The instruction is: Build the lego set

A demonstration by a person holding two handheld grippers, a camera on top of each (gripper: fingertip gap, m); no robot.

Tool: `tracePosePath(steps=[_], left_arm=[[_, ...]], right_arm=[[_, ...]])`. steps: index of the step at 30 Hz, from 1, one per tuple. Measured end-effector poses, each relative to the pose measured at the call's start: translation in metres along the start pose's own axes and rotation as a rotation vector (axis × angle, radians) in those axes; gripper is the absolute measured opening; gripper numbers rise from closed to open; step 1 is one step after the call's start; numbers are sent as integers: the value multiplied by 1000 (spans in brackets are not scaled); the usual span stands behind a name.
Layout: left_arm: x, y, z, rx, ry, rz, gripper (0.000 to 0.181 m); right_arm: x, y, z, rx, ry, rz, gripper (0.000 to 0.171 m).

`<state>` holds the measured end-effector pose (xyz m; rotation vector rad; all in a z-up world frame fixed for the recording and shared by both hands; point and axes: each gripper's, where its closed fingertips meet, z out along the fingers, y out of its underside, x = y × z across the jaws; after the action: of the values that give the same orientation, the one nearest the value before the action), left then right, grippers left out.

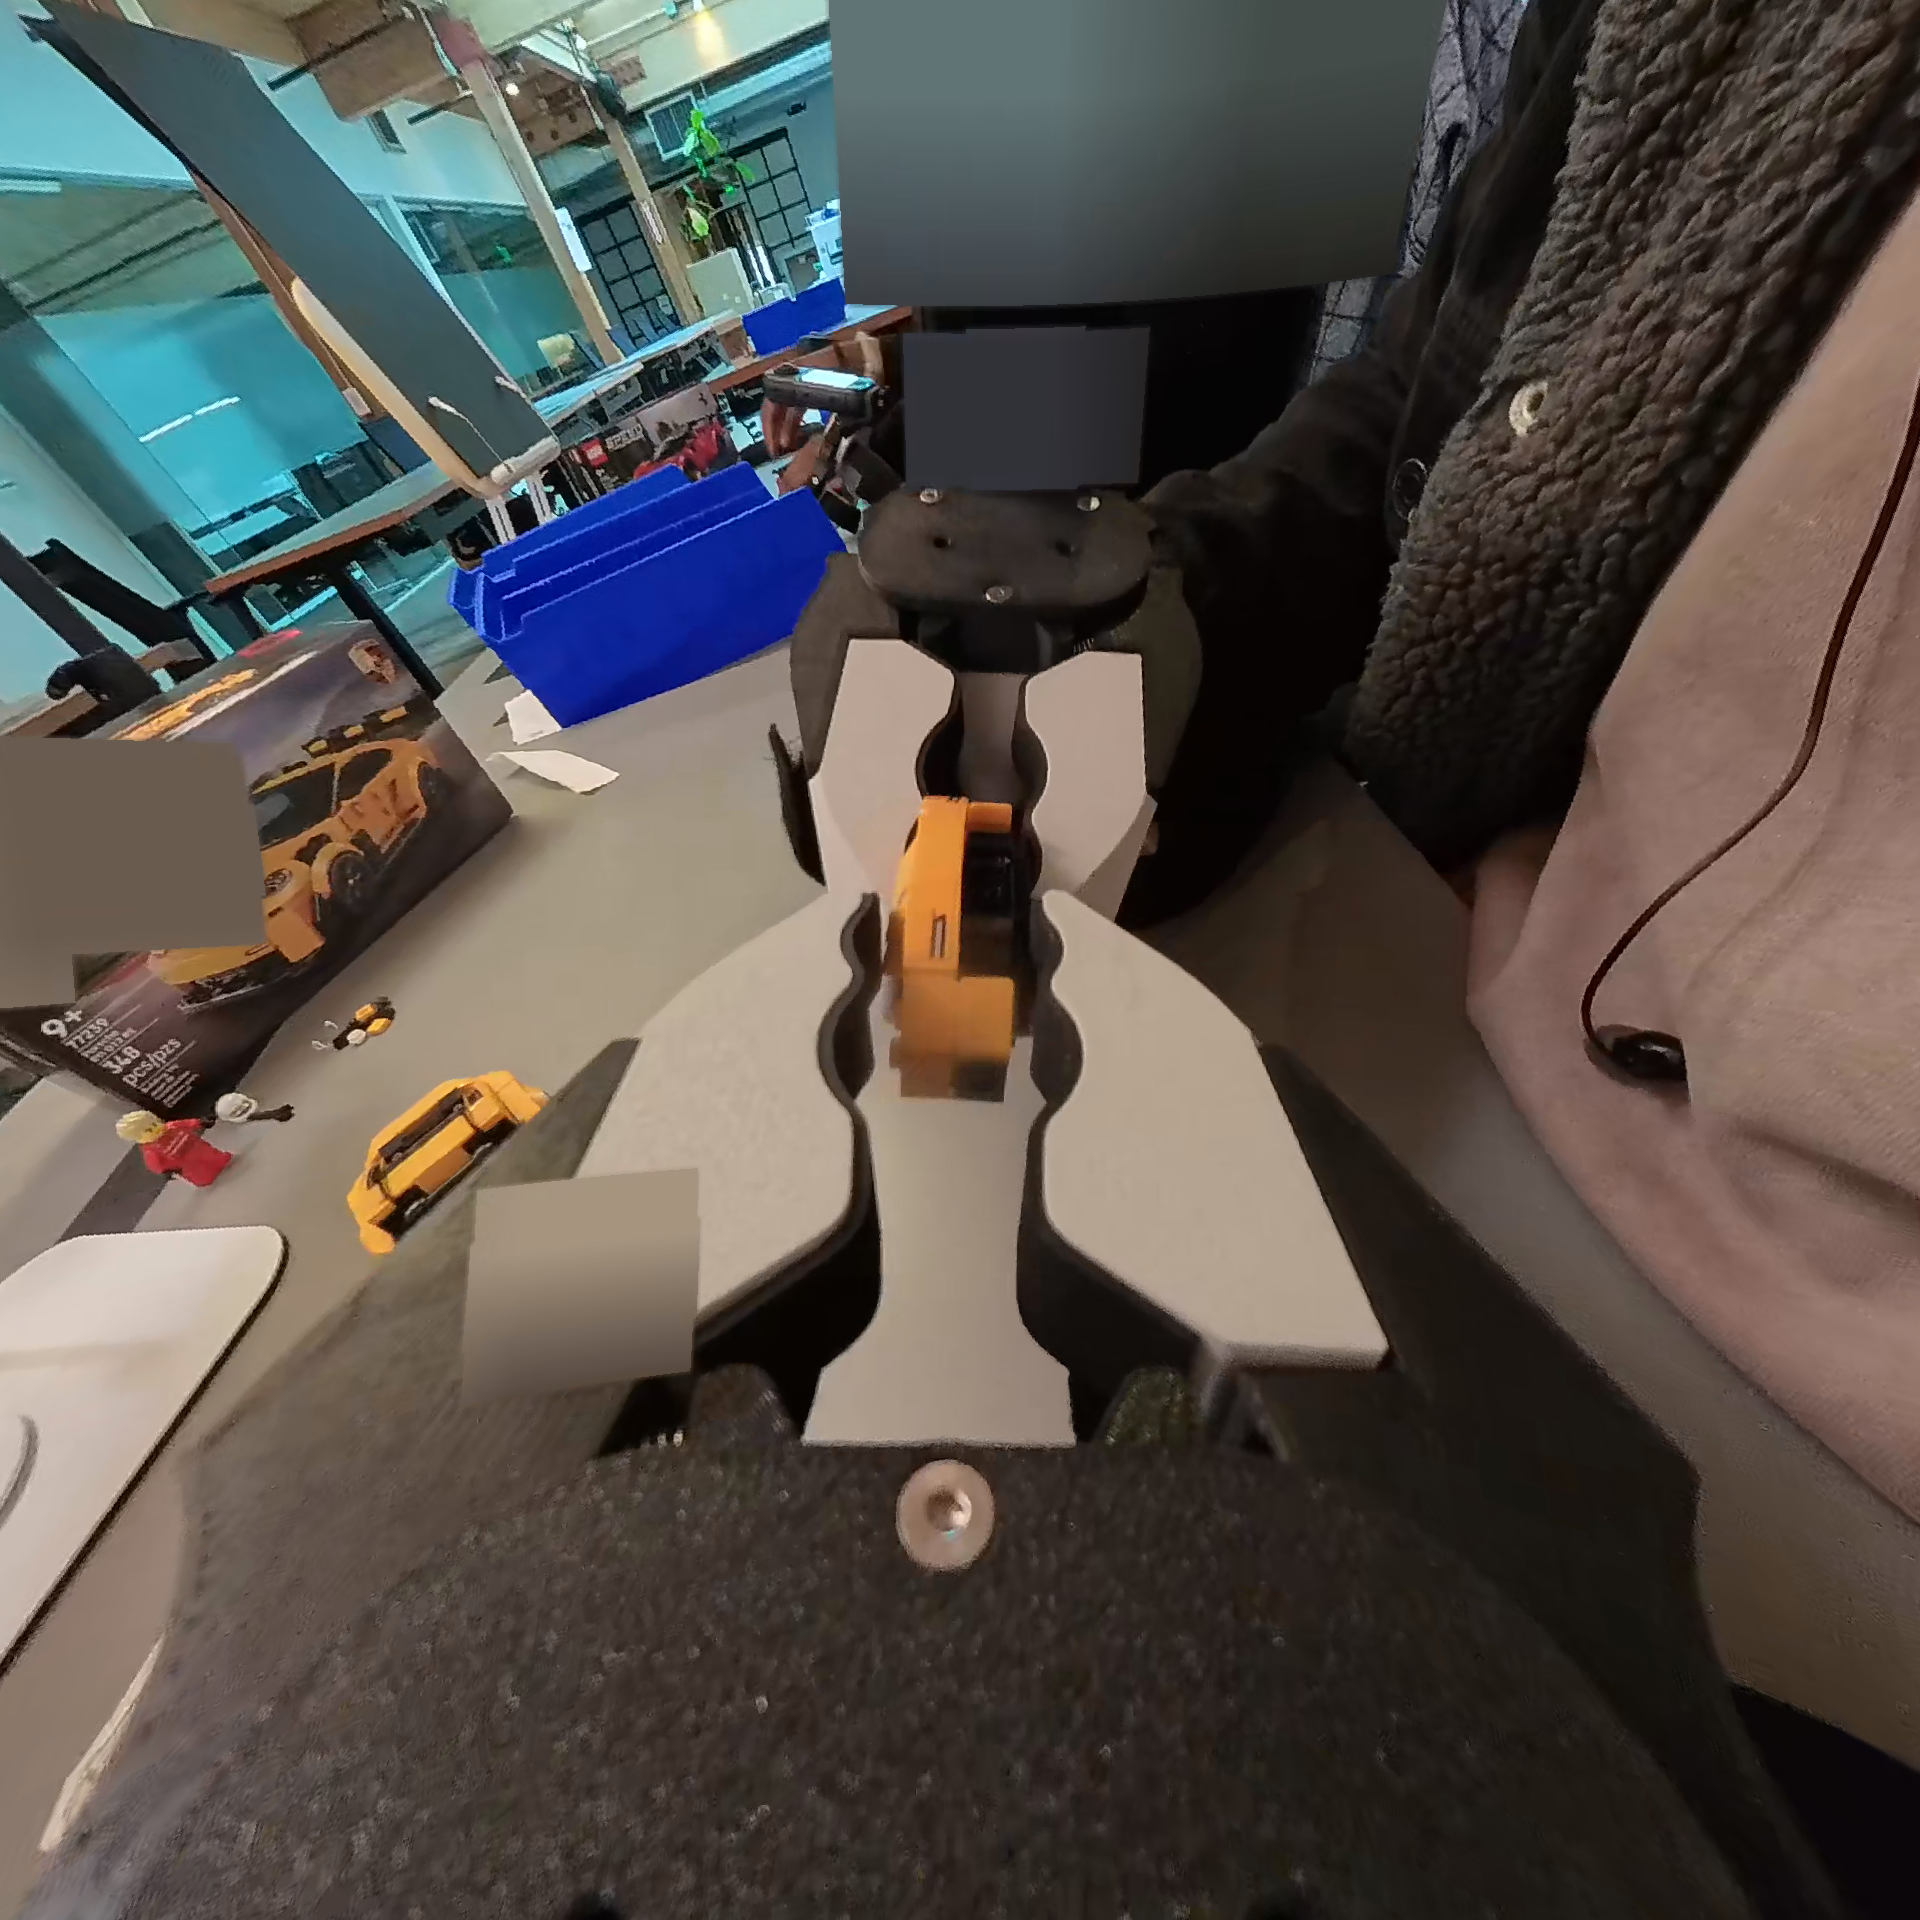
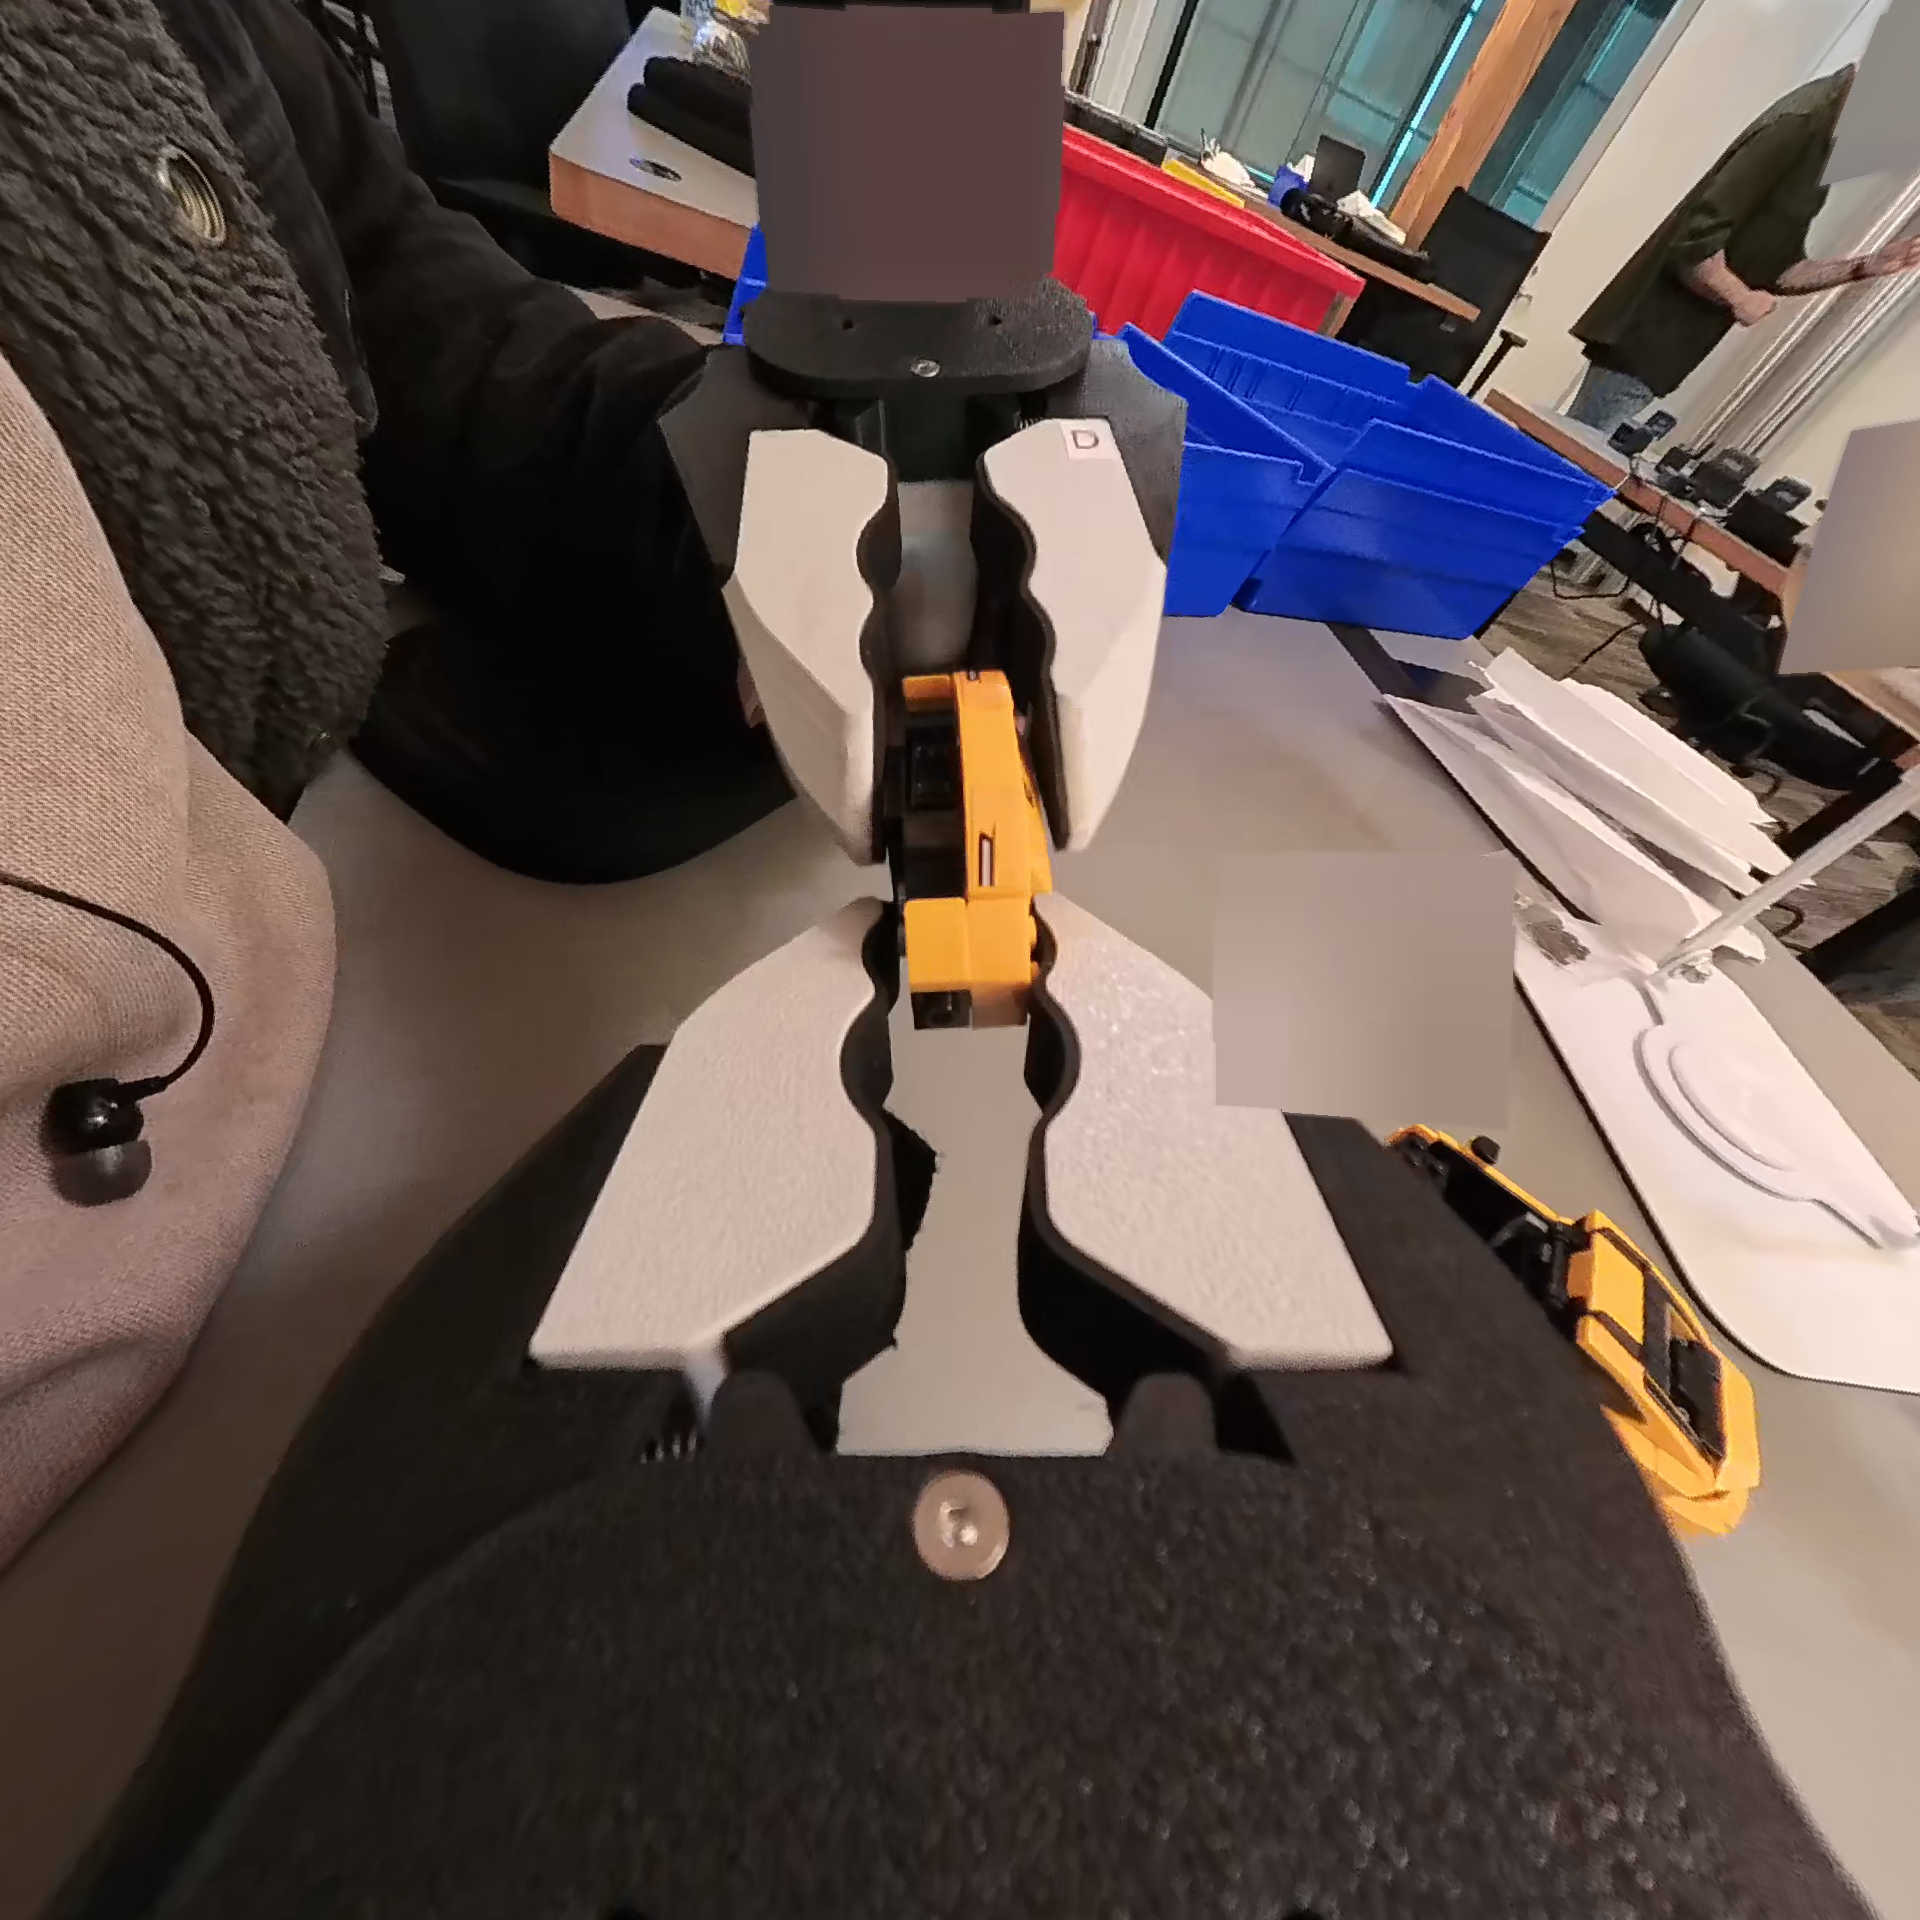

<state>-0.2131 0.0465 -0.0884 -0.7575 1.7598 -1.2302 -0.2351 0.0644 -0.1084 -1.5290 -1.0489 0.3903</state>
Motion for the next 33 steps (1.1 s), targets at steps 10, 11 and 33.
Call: tracePosePath(steps=[10, 11, 33], left_arm=[[1, 7, 1, -40, 7, -5, 26], [1, 7, 1, -39, 10, -12, 26], [-5, 25, -3, -191, -130, 328, 43]], right_arm=[[1, 3, 0, -8, 10, 9, 25], [1, 2, 0, -4, 12, 11, 26], [-14, 1, -15, -28, -569, 1112, 20]])
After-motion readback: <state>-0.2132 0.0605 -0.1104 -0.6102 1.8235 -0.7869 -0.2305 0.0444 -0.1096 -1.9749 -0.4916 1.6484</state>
